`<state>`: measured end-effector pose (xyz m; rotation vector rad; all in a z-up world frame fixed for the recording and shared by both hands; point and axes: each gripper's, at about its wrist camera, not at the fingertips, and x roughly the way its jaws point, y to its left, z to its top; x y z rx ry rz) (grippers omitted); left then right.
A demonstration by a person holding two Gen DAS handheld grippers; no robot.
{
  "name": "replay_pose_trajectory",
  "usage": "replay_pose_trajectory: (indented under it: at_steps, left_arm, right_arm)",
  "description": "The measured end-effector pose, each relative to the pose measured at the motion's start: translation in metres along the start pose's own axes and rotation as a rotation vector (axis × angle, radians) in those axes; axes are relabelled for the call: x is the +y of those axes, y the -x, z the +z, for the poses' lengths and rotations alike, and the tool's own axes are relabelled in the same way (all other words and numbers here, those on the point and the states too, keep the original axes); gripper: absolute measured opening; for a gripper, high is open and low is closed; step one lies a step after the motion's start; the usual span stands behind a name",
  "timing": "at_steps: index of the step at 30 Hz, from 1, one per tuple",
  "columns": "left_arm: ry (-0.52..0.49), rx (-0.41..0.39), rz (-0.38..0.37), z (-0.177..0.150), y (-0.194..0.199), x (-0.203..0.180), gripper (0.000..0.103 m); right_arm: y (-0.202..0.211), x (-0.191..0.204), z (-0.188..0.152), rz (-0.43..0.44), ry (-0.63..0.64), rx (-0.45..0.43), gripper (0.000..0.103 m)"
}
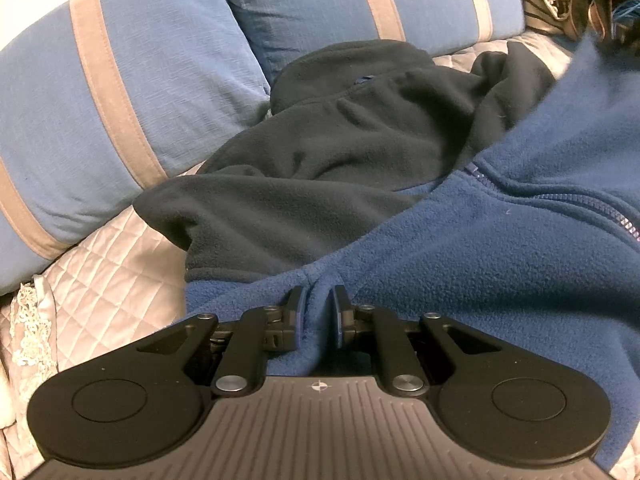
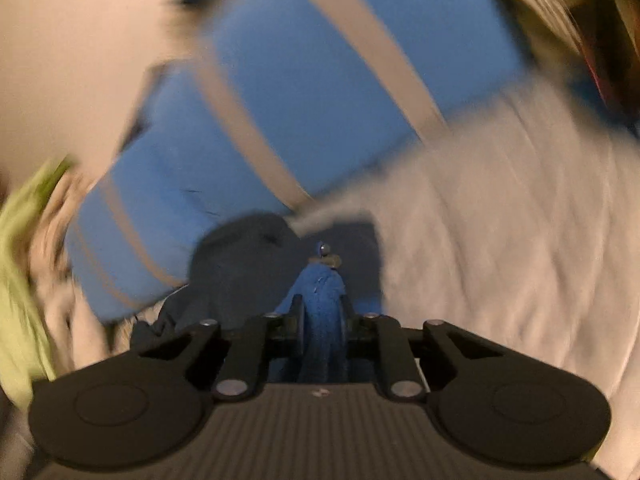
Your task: Fold clothes
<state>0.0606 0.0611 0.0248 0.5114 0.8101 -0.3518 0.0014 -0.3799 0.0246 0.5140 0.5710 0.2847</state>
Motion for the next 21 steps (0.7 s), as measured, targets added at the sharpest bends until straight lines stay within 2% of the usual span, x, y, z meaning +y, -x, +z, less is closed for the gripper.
replay_pose_trajectory:
  at_steps: [3,14,17,20,21]
  left_arm:
    - [-0.006,-0.001,0.004,0.0,0.0,-0.001,0.016]
    - [-0.015,0.002,0.013,0.001,-0.003,-0.002,0.016]
    - [-0.001,-0.004,0.008,0.0,-0.002,0.0,0.016]
    - [0.04,-0.024,-0.012,0.001,0.0,0.007,0.02]
    - [0.061,-0.033,-0.024,0.002,0.002,0.011,0.024]
  right_arm:
    - [0.014,0.038,-0.002,0.006,0.222,-0.093,0.015]
    - [0.025,0.127,-0.05,-0.126,0.817,-0.206,0.015]
    - [0.015,0.113,-0.04,-0.182,0.719,-0.167,0.015]
    - [0.008,0.081,-0.023,-0.211,0.498,-0.128,0.015]
    - [0.006,0.069,-0.019,-0.217,0.427,-0.113,0.015]
